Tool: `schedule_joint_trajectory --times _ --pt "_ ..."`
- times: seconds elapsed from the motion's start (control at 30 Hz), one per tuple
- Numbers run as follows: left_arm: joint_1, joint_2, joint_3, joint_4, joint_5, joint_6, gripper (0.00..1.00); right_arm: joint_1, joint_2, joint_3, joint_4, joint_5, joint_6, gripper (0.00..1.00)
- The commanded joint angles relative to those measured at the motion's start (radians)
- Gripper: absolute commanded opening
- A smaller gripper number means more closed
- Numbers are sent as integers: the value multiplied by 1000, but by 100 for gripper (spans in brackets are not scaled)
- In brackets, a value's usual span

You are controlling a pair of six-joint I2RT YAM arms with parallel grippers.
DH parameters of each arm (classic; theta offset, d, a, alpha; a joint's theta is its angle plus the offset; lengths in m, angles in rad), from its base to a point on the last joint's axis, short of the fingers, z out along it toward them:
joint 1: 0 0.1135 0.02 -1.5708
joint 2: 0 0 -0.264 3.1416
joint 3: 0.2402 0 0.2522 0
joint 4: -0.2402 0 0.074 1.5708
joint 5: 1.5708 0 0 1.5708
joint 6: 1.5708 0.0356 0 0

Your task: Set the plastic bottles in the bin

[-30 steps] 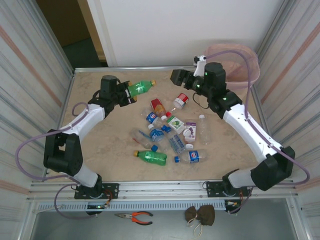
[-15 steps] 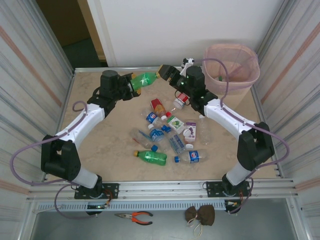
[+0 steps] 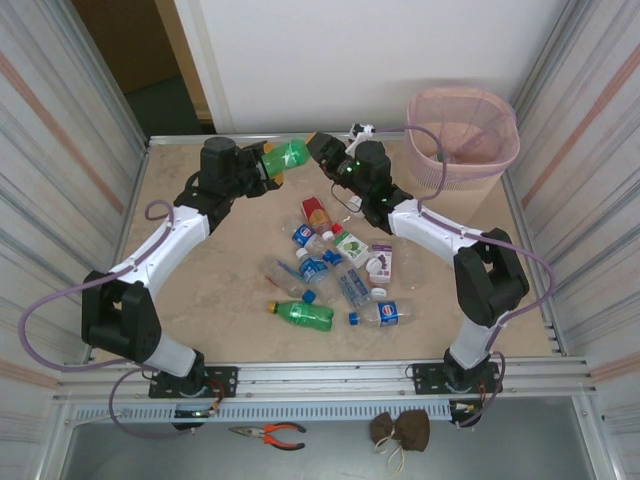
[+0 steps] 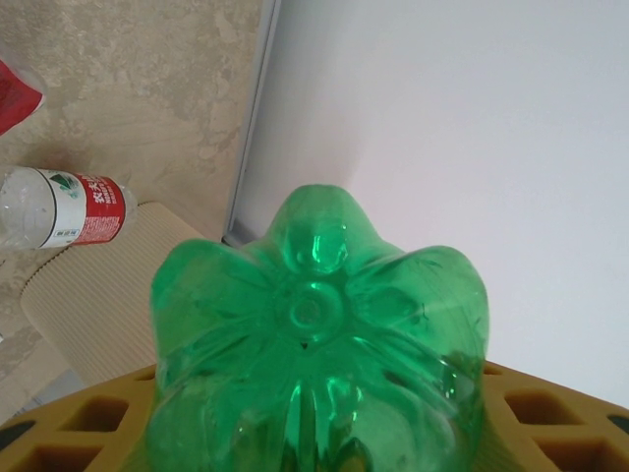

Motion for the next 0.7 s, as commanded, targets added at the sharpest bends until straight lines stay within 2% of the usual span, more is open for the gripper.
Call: schedule_joint_trajectory --times 0.0,0.23,0.37,0.47,0.67 --pt "-10 -38 23 23 -9 -46 46 4 9 16 62 35 36 40" --pt "-9 -36 18 24 -7 -45 49 3 8 18 55 41 28 29" --pt "-9 -36 17 25 -7 -37 57 4 -2 26 38 44 13 27" --pt "-9 -39 25 11 -9 -25 65 -1 -14 43 -4 42 -64 26" --pt "-7 -43 26 -3 -12 -11 71 -33 -58 49 -78 41 -152 25"
